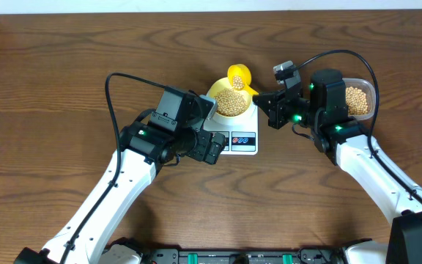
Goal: Scoop item into bowl and weigh 50g on scale
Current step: 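Tilt the scoop over the bowl and shake soybeans out slowly, then keep the yellow scoop tilted over the bowl, shaking out a few beans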
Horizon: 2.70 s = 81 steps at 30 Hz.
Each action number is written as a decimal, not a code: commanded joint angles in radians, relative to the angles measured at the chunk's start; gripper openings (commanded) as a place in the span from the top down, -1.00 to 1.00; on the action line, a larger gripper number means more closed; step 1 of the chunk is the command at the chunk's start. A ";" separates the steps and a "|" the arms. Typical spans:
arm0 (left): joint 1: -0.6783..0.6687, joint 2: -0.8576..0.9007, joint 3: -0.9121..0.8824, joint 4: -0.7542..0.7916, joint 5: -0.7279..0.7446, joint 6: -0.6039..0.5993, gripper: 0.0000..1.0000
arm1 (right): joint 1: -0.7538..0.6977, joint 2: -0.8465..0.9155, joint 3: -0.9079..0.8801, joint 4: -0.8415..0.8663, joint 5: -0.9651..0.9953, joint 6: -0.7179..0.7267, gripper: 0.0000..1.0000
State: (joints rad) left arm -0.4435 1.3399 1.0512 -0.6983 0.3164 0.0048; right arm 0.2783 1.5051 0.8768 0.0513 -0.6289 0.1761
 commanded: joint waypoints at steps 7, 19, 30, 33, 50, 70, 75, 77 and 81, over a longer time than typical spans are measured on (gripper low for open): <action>-0.001 0.003 -0.002 0.000 0.011 0.018 -0.93 | 0.002 0.007 0.003 0.006 0.029 -0.013 0.98; -0.001 0.003 -0.002 0.001 0.011 0.018 -0.92 | -0.049 0.007 0.003 0.005 0.028 -0.017 0.98; -0.001 0.003 -0.002 0.001 0.011 0.018 -0.92 | -0.054 0.007 0.003 0.005 0.024 -0.089 0.98; -0.001 0.003 -0.002 0.001 0.011 0.018 -0.92 | -0.034 0.007 0.003 -0.003 0.024 -0.146 0.98; -0.001 0.003 -0.002 0.001 0.011 0.018 -0.92 | -0.006 0.007 0.003 -0.033 0.029 -0.251 0.98; -0.001 0.003 -0.002 0.001 0.011 0.018 -0.93 | 0.011 0.007 0.003 0.007 0.043 -0.082 0.98; -0.001 0.003 -0.002 0.000 0.011 0.018 -0.92 | 0.012 0.007 0.003 0.000 0.054 -0.254 0.97; -0.001 0.003 -0.002 0.001 0.011 0.018 -0.92 | 0.011 0.007 0.003 -0.003 0.098 -0.275 0.98; -0.001 0.003 -0.002 0.000 0.011 0.018 -0.92 | 0.013 0.007 0.003 -0.003 0.066 -0.267 0.98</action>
State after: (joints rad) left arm -0.4435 1.3399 1.0512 -0.6983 0.3164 0.0048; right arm 0.2848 1.5051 0.8768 0.0486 -0.5468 -0.0593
